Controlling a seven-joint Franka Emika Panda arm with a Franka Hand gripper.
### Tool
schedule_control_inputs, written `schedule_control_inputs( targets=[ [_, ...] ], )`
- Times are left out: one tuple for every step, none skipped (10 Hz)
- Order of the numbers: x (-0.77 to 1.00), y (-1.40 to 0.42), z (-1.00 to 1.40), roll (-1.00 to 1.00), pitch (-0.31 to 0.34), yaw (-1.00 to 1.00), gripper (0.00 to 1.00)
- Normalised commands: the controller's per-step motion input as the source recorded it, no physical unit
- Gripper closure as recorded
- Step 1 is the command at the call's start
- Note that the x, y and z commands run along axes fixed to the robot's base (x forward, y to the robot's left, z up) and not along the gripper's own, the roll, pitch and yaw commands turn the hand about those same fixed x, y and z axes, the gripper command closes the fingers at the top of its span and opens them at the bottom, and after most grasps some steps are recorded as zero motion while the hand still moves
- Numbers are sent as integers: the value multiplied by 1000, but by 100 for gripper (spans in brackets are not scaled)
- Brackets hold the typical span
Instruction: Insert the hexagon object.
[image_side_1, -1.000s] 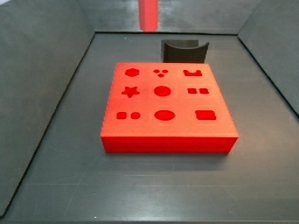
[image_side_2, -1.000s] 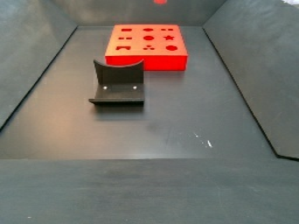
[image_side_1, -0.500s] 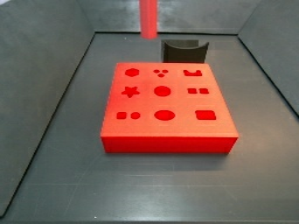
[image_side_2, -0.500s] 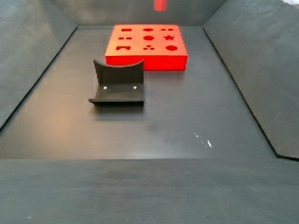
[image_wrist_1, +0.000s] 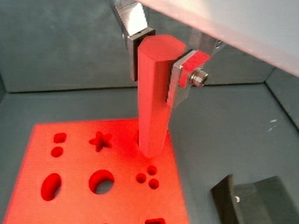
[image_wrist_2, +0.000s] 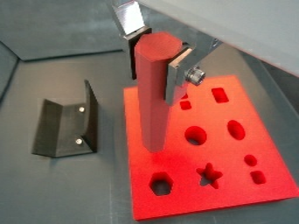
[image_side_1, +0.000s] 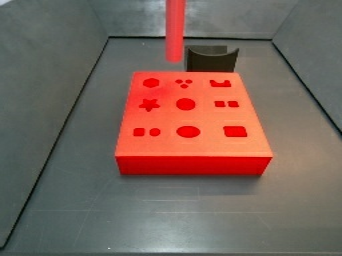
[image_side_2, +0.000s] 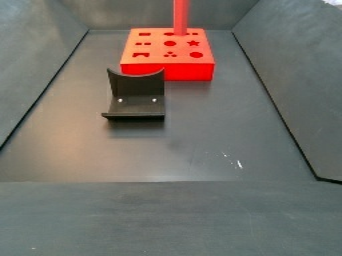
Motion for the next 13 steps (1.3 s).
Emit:
schedule_control_inputs(
  targets=[
    [14,0,-14,13,0,0,100],
    [-234,0,-317,20,0,0,100],
    [-423,9,-454,0,-17,0,100],
    [-331,0,-306,-63,-104,0,100],
    [-106,0,-200,-84,-144,111,100],
    [-117,0,-129,-124,-206,234,100],
    [-191,0,-123,-40,-157,191,100],
    [-314,0,-100,-34,-164,157,100],
    [-351,0,-120,-6,-164,149,100],
    [-431,0,-169,0,-207,126,100],
    [-391,0,-97,0,-234,151,100],
    [-49,-11,-146,-29,-249,149,100],
    [0,0,-146,-14,-240,66,100]
  ],
)
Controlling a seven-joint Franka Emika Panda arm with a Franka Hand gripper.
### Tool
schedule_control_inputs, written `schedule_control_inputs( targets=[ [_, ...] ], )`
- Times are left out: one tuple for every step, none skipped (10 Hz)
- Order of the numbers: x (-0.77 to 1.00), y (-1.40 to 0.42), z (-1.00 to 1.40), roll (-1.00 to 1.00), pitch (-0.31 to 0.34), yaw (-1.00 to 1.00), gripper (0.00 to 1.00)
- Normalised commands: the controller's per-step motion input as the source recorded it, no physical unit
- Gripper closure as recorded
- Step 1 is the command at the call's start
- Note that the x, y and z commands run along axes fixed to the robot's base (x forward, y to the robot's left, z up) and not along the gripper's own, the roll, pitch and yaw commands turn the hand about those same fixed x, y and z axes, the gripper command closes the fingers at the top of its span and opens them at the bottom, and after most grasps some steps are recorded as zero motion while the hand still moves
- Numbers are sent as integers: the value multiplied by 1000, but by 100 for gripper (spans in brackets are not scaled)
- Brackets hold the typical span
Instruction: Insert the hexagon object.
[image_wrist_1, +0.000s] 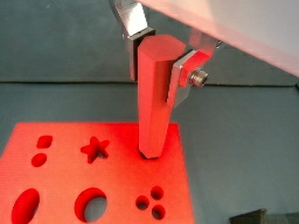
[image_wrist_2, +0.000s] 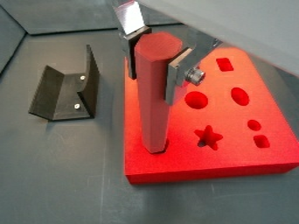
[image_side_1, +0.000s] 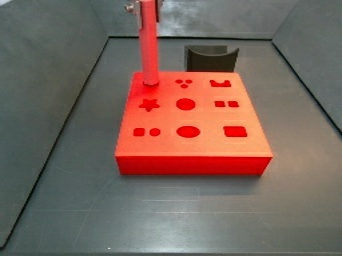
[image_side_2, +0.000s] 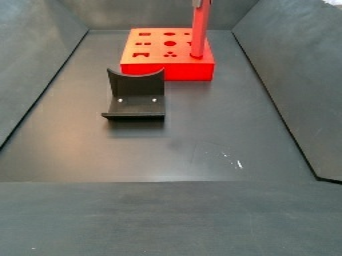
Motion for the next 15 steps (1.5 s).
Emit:
schedule_control_inputs(
  targets=[
    [149,0,-94,0,-149,0,100],
    [117,0,-77,0,-91,0,100],
    [-103,0,-86,63,-24,-20,100],
    [-320,0,-46,44,-10,-106,100],
    [-266,-23,0,14,0,-191,100],
    [-206,-51,-23,6,0,-380,100],
    [0,-106,-26,0,-13,-291,100],
    [106,-54,-143,0,-44,-211,100],
    [263,-49,-377,0,-96,-171,100],
    [149,0,-451,0,-104,-140,100],
    [6,0,-294,0,-50,-49,100],
    [0,0,-317,0,-34,0,100],
    [0,3,-591,10,-46,-3,100],
    [-191,134,-883,36,-17,0,100],
    [-71,0,-1000,100,0,0,100]
  ],
)
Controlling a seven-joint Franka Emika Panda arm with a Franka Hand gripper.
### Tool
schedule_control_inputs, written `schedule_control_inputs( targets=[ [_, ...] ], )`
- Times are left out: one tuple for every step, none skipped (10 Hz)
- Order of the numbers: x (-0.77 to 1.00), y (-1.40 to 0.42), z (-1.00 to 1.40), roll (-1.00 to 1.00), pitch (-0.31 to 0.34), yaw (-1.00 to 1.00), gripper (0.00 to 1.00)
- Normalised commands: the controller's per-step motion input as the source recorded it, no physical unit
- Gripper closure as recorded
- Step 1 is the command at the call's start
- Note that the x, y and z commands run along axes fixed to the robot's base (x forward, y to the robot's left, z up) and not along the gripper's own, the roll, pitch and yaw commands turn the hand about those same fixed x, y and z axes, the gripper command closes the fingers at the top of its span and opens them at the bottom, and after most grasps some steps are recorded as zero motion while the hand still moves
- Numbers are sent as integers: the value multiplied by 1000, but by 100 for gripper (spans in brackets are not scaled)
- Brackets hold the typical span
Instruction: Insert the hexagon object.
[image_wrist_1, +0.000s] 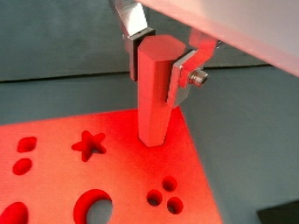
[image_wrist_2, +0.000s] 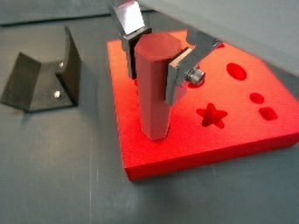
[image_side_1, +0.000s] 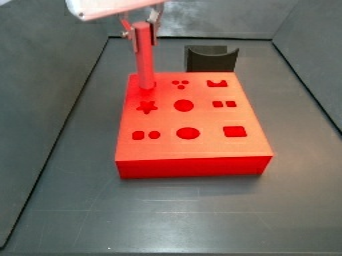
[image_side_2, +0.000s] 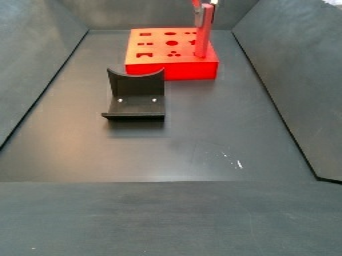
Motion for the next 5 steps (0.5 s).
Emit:
schedule_control_inputs(
  targets=[
    [0,0,-1000,134,0,-83,100],
    [0,0,-869,177,3,-137,100],
    [117,-69,-603,151,23,-177,100],
    [31,-71,-440,173,34,-111,100],
    [31,-57,-329,176,49,-120,100]
  ],
)
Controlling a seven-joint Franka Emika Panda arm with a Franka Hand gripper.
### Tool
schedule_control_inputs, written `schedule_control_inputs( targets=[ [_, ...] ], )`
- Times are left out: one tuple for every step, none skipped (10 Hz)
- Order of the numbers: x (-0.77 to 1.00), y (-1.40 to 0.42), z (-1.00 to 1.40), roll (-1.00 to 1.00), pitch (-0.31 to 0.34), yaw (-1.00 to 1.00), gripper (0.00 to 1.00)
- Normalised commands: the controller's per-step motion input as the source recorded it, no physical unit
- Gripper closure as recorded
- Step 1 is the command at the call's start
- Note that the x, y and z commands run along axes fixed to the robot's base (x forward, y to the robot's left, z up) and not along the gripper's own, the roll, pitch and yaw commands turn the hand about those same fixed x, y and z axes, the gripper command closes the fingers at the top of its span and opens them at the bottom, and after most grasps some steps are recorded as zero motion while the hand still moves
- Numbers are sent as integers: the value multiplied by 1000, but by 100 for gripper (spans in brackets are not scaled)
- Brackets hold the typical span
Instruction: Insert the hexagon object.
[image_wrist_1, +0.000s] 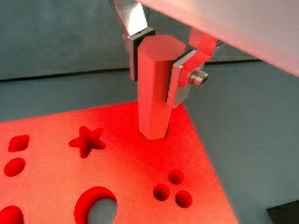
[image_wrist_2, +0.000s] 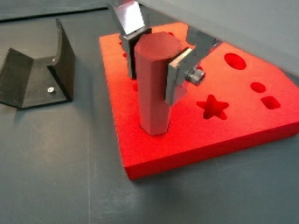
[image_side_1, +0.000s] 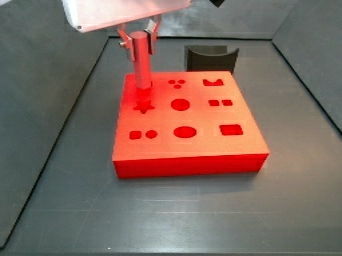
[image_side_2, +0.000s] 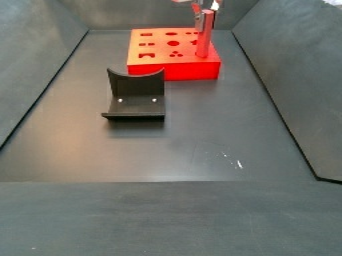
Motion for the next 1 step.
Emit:
schedule_control_inputs(
  targets=[
    [0,0,0,0,0,0,100]
  ],
)
